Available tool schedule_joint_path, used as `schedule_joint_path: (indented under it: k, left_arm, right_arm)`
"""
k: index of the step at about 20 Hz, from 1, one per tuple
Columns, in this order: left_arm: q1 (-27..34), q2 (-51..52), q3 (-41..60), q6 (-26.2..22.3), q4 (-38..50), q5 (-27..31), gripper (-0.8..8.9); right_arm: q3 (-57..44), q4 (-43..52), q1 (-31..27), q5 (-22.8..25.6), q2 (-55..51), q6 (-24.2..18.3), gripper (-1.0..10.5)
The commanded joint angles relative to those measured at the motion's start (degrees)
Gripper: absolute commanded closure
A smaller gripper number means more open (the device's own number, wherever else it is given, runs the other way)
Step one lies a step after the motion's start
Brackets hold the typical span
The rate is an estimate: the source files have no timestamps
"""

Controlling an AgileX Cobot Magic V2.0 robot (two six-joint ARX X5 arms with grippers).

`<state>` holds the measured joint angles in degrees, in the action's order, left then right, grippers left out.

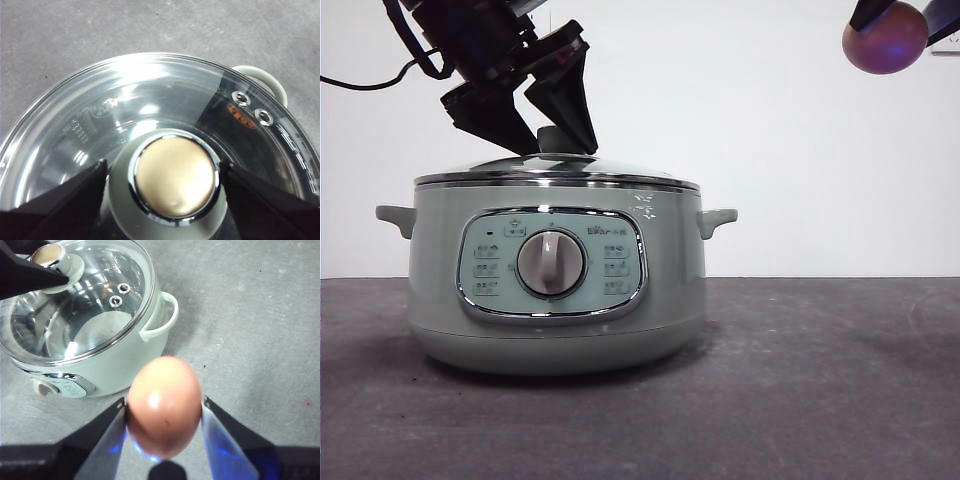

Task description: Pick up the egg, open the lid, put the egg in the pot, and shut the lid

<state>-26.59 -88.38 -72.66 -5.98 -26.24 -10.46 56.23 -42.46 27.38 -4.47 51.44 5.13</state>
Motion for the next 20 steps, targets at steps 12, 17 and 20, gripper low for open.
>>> schedule_joint_path:
  k: [12,17,20]
  left_arm:
    - [-0.09,0.17,-0.33,0.26,-2.67,-0.15,8.21]
    - [-0.09,0.2,-5.97,0.42,-5.97,-0.13,8.21]
    - [-0.09,1.07,-9.75,1.18,-7.37,-0.13,8.21]
  right_arm:
    - [-0.17,0.44,0.07,0.0,-0.09,-0.31,9.6]
    - [-0.17,0.5,0.07,-0.02,-0.07,-0.31,9.6]
    - [-0.17,1.27,0.09,-0.11,0.44,-0.28,9.6]
